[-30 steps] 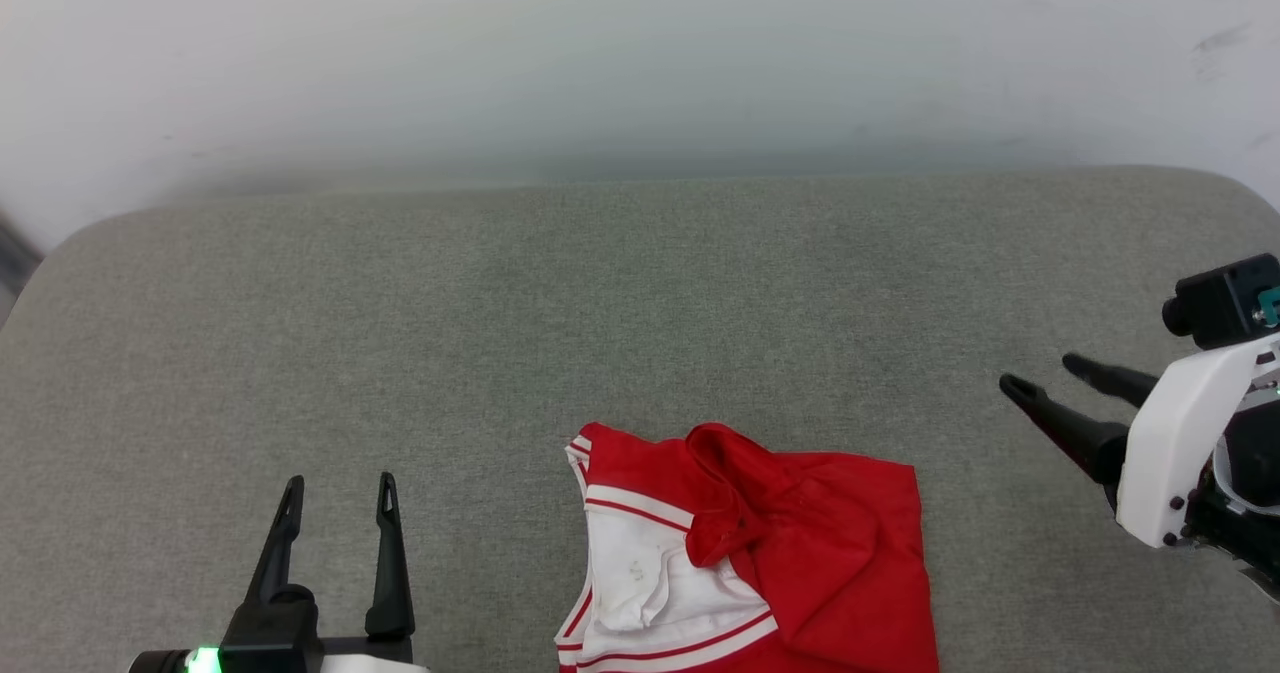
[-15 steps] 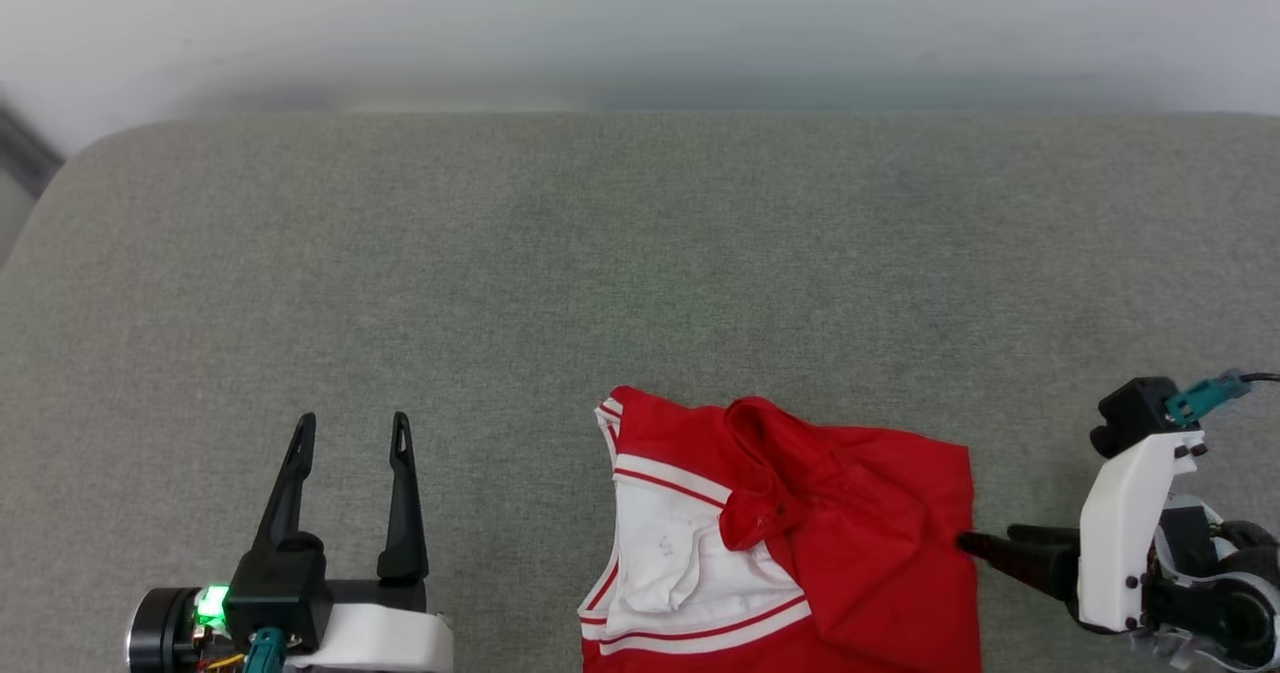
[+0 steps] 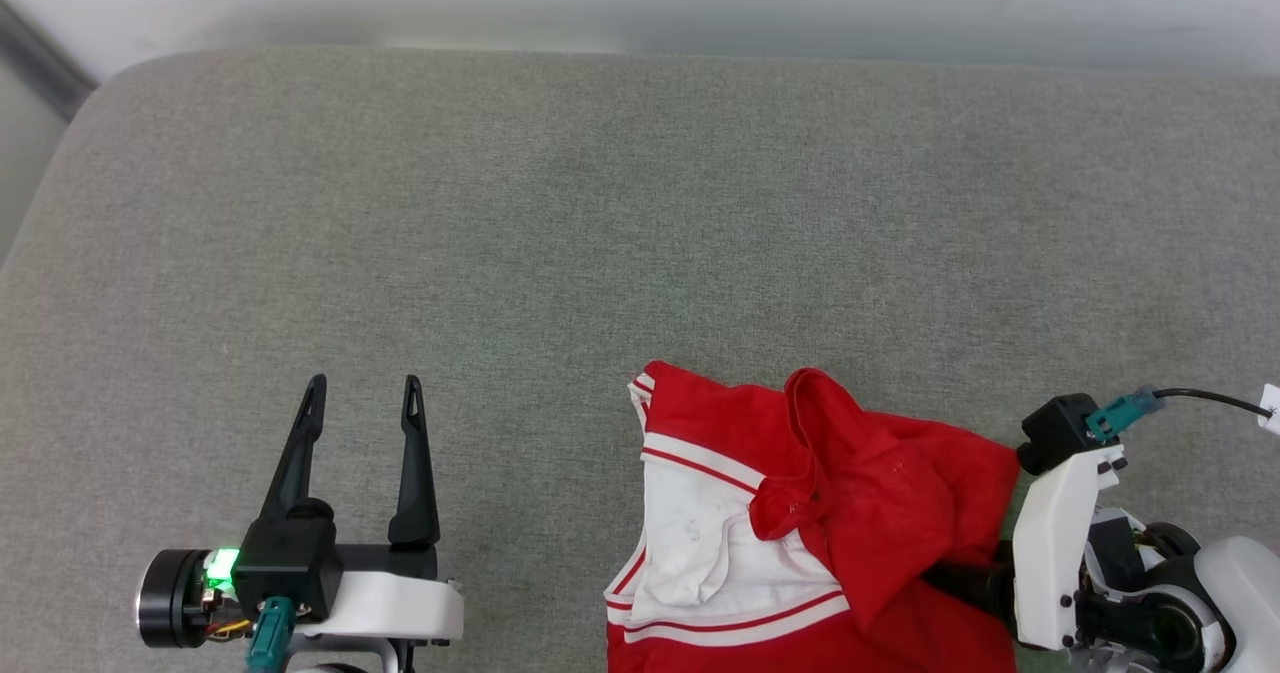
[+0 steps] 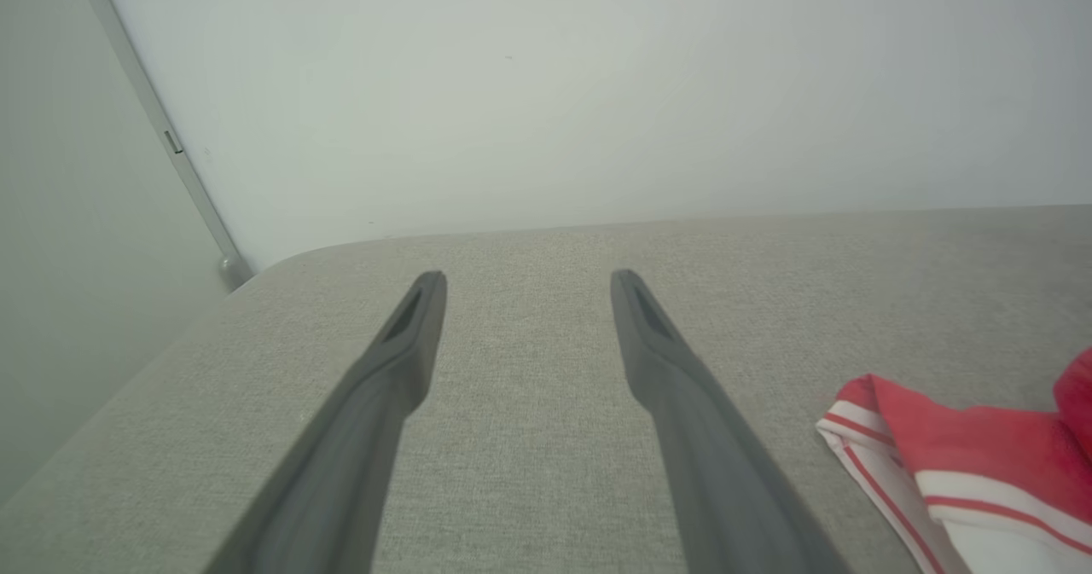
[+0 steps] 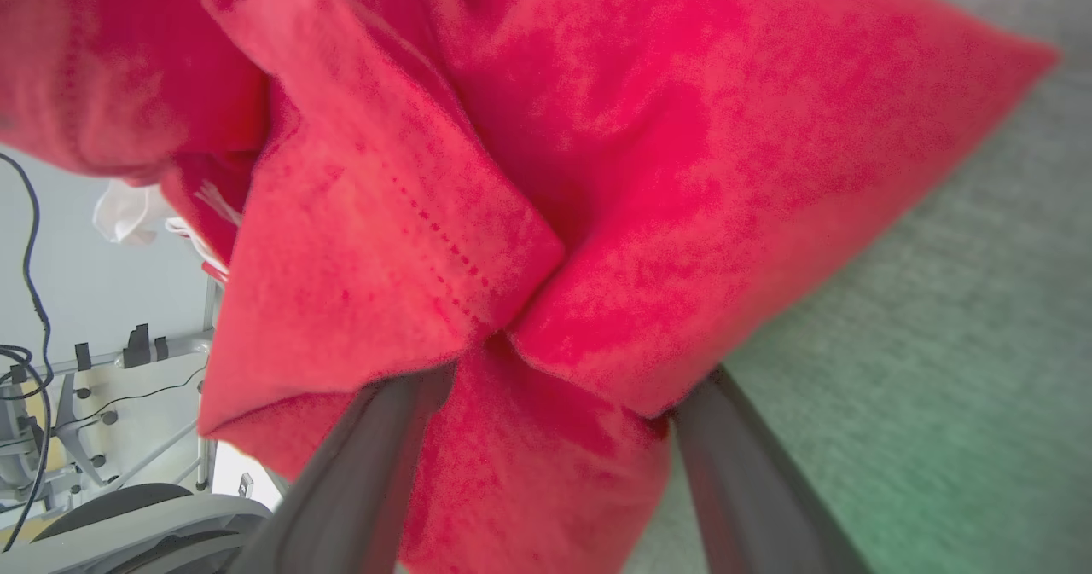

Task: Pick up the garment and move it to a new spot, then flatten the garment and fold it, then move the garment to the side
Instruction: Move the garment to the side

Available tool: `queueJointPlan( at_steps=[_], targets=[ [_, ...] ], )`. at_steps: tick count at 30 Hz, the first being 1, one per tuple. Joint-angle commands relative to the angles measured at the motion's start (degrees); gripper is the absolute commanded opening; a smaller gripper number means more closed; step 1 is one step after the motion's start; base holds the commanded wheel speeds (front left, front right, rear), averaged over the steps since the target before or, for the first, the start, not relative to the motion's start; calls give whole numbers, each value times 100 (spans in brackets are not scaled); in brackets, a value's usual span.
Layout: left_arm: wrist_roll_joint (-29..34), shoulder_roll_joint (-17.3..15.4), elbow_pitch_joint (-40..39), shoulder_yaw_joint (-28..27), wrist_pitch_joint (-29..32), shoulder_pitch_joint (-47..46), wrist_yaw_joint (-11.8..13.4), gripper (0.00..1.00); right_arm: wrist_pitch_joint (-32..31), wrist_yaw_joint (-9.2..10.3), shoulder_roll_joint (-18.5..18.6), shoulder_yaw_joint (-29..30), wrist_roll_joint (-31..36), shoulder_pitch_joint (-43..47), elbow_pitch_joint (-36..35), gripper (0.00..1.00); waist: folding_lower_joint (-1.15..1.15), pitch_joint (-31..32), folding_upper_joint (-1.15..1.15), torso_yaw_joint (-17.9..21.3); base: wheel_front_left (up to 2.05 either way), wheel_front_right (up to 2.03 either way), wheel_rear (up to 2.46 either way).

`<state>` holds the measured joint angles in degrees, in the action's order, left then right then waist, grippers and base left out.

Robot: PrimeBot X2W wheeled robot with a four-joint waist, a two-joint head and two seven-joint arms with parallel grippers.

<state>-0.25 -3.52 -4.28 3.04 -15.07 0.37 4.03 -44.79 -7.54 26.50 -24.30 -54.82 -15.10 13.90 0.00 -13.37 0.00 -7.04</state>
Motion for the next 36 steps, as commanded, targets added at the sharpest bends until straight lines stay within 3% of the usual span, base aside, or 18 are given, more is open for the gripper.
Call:
queueJointPlan(
  at_steps=[1, 2, 9, 15, 27, 36],
  targets=[
    [7, -2, 6, -9, -13, -87, 13, 100, 18, 10, -143, -285, 30, 129, 211, 44, 0, 11, 0, -18, 0, 0, 0],
    [5, -1, 14, -5, -13, -80, 18, 100, 113, 10, -124, -328, 33, 79, 235, 0, 0, 23, 0, -25, 0, 0, 0],
    [-21, 4, 73, -26, -14, 68, 30, 100, 633, 9, 137, -593, -62, -329, 174, 0, 0, 271, 0, 6, 0, 0, 0],
    [-44, 13, 54, -73, -13, 251, 65, 100, 911, 7, 551, -1016, 54, -868, -303, 0, 0, 605, 0, 243, 0, 0, 0],
    [-76, 41, -62, -157, -13, 466, 146, 100, 1095, 7, 1575, -1821, 385, -2012, -1476, 0, 0, 623, 0, 1661, 0, 0, 0],
    [22, -117, -198, -310, -13, 164, 67, 100, 1635, 7, 1978, -1986, 825, -2707, -1234, 0, 0, 7, 0, 2504, 0, 0, 0]
  ],
)
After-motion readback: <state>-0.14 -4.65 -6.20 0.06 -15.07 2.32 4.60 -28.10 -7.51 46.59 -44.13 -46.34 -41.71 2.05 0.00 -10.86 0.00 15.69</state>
